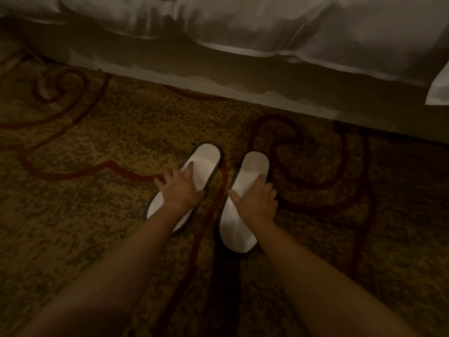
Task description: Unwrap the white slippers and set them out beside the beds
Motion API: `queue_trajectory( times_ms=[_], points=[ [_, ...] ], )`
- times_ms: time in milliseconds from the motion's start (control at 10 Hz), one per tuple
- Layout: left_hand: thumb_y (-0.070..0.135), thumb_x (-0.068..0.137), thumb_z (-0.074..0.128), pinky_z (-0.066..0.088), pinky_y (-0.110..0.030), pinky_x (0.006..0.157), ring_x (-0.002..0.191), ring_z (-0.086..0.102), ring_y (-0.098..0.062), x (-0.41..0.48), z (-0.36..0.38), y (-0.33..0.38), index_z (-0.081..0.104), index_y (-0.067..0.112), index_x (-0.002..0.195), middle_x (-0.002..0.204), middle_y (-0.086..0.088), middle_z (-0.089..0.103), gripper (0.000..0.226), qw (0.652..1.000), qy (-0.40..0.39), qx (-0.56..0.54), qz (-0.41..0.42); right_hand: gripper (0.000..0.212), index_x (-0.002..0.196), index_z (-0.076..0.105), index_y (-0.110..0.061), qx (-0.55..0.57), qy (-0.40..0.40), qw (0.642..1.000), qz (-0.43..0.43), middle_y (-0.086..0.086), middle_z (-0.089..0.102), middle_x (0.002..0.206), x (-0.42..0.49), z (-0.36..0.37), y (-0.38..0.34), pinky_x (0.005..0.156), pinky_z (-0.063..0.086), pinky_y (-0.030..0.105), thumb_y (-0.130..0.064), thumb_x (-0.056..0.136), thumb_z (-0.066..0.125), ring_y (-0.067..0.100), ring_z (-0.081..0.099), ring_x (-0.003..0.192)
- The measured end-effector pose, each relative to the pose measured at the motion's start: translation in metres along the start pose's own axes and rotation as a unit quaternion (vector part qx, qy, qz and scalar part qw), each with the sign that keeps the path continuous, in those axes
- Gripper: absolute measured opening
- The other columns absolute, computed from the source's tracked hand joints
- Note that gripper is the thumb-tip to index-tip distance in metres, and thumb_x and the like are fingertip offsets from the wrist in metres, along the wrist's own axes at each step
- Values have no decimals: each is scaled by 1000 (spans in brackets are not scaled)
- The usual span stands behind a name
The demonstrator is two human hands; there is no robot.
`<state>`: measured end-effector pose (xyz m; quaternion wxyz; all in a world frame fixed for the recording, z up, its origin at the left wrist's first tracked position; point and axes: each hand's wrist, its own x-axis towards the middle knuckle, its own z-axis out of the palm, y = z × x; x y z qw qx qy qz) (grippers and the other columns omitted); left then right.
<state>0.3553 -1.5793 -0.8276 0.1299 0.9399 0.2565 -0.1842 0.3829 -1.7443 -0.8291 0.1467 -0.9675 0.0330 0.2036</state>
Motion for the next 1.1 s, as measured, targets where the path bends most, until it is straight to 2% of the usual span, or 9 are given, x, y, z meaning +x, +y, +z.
queue_trajectory(
  times_ms=[100, 300, 700, 900, 1100],
  points=[
    [61, 81, 50, 14, -63, 111, 142, 2, -41, 0, 7, -22, -3, 30, 147, 158, -13, 0, 90, 995, -86, -18, -39, 108, 147, -5, -11, -44, -62, 997, -4, 21, 5, 154, -4, 7, -9, 111, 21, 47, -69, 76, 51, 38, 14, 138],
    [59, 86, 44, 18, -61, 110, 140, 8, -39, -5, 13, -15, 3, 26, 148, 156, -15, 6, 81, 997, -54, -21, -55, 107, 147, -4, -11, -72, -76, 994, 3, 23, -5, 154, -6, 10, -13, 113, 18, 47, -64, 76, 57, 40, 7, 140],
    [57, 87, 43, 19, -61, 109, 140, 10, -40, -7, 10, -3, 7, 25, 147, 156, -16, 5, 77, 996, -50, -19, -73, 100, 147, 3, -14, -49, -54, 997, -15, 19, 4, 154, -6, 9, -4, 112, 23, 45, -62, 77, 56, 36, 15, 137],
    [49, 92, 37, 24, -57, 107, 133, 21, -36, -2, 4, 2, 21, 18, 145, 149, -17, 22, 63, 1000, 4, -22, -17, 80, 143, 17, -12, 5, -22, 1000, -3, 17, 24, 145, 5, 2, 0, 103, 33, 44, -56, 85, 47, 33, 27, 129],
    [47, 94, 35, 21, -54, 109, 137, 20, -34, 10, -1, 5, 23, 20, 145, 155, -10, 20, 59, 998, 16, -20, 60, 85, 145, 13, -12, 29, -40, 999, 6, 19, 24, 146, 10, -6, -3, 103, 32, 46, -65, 84, 40, 36, 28, 130]
  ],
)
